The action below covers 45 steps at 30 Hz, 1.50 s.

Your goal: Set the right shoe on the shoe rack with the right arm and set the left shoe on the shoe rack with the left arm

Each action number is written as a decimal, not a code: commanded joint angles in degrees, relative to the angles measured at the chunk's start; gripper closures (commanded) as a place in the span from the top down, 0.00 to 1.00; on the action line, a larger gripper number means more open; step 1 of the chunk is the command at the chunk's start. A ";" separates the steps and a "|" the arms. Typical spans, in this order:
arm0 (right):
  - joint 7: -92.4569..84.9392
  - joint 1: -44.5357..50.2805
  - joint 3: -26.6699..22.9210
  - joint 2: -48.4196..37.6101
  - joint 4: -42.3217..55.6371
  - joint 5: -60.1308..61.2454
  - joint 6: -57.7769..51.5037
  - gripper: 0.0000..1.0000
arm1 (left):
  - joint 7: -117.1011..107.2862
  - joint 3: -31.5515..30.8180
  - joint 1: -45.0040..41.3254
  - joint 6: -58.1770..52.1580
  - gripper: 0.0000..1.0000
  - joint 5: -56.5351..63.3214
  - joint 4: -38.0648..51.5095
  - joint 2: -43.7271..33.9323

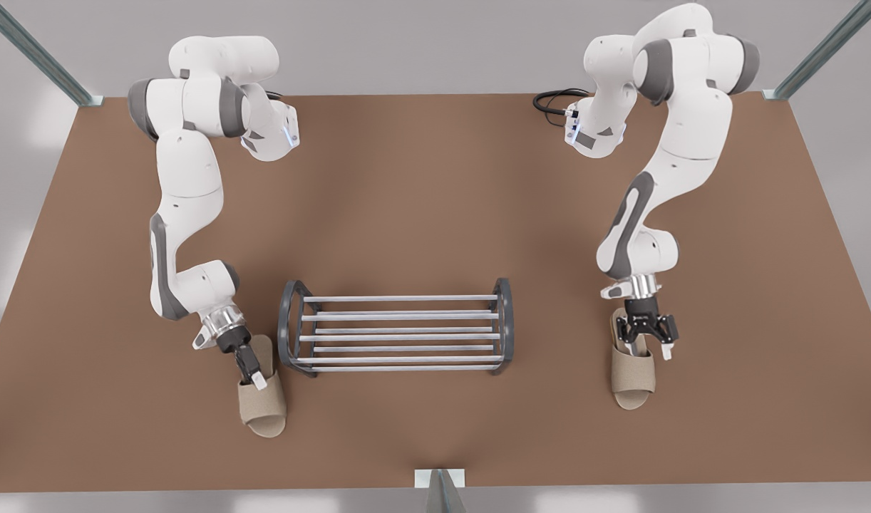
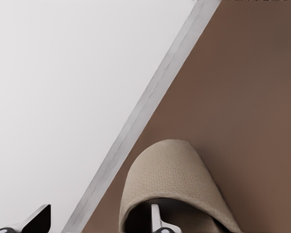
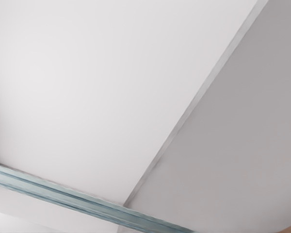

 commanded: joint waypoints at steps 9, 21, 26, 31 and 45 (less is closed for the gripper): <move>-1.43 -1.32 -0.45 -6.87 -2.47 -1.09 2.99 0.21 | -0.65 0.00 -0.17 -0.16 1.00 2.57 3.70 2.53; 23.27 -5.01 15.64 -43.44 -14.16 -11.82 33.06 0.21 | -0.74 0.00 -0.17 -0.25 0.57 2.31 7.75 6.14; 23.18 -3.08 18.36 -41.86 -10.83 -11.47 36.04 0.21 | -2.23 0.00 -0.17 -0.25 0.31 2.04 8.19 6.49; 23.09 3.60 18.36 -32.19 -0.37 -6.54 39.03 0.21 | -1.88 0.18 -0.61 5.45 0.24 2.04 8.10 1.66; 22.48 11.51 18.54 -30.51 -4.58 -3.20 40.88 0.21 | 16.84 35.41 -35.40 45.53 0.23 2.22 26.73 -10.04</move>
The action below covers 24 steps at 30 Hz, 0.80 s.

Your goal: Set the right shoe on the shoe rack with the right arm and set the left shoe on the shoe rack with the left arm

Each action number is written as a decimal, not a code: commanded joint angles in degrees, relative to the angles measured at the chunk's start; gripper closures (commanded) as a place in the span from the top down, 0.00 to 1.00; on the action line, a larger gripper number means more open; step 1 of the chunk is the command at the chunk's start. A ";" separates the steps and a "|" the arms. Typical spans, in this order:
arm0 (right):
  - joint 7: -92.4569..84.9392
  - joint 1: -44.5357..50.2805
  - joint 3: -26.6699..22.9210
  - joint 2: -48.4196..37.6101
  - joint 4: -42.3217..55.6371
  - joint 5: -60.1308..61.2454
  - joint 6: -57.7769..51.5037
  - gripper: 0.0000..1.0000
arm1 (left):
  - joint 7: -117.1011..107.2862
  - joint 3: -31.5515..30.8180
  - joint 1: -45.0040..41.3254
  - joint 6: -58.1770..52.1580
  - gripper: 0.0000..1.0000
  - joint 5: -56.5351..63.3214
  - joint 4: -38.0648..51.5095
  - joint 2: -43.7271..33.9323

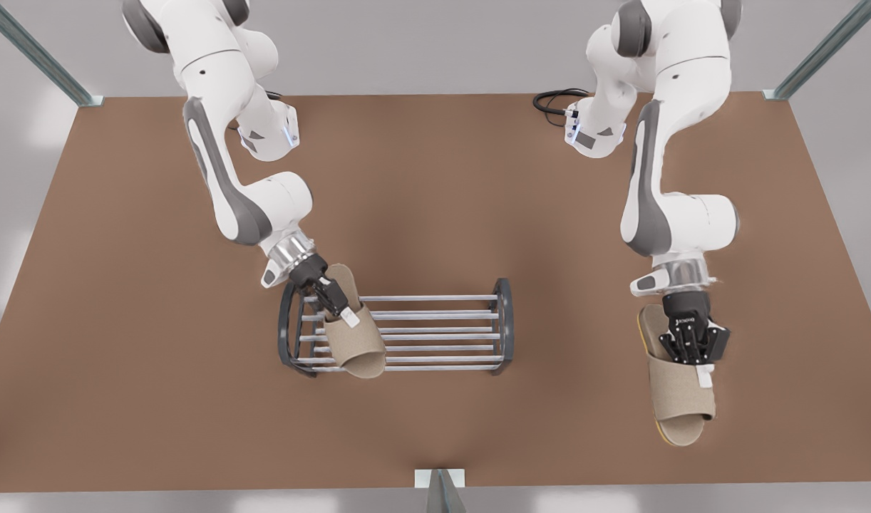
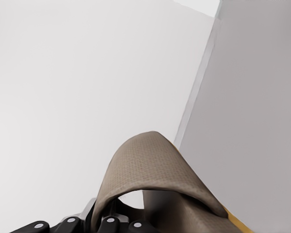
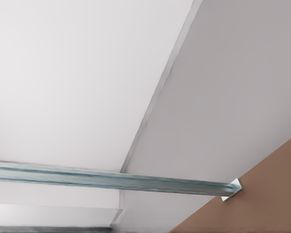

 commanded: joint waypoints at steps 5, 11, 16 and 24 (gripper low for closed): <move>3.80 -0.59 0.19 0.02 -3.57 0.17 0.64 0.21 | 6.54 26.58 -32.19 20.64 0.23 -0.15 4.38 10.10; 3.53 -1.74 0.01 2.13 -1.46 0.26 0.46 0.21 | -4.98 37.49 -46.88 31.28 0.23 -0.42 6.67 17.58; 3.36 -1.30 0.01 2.66 -2.07 0.26 0.64 0.21 | -8.15 38.81 -50.22 31.37 0.23 -0.42 4.91 18.55; 3.36 -1.82 0.01 3.10 -1.90 0.26 0.64 1.00 | -15.00 38.90 -50.58 31.37 0.23 -0.59 3.85 19.16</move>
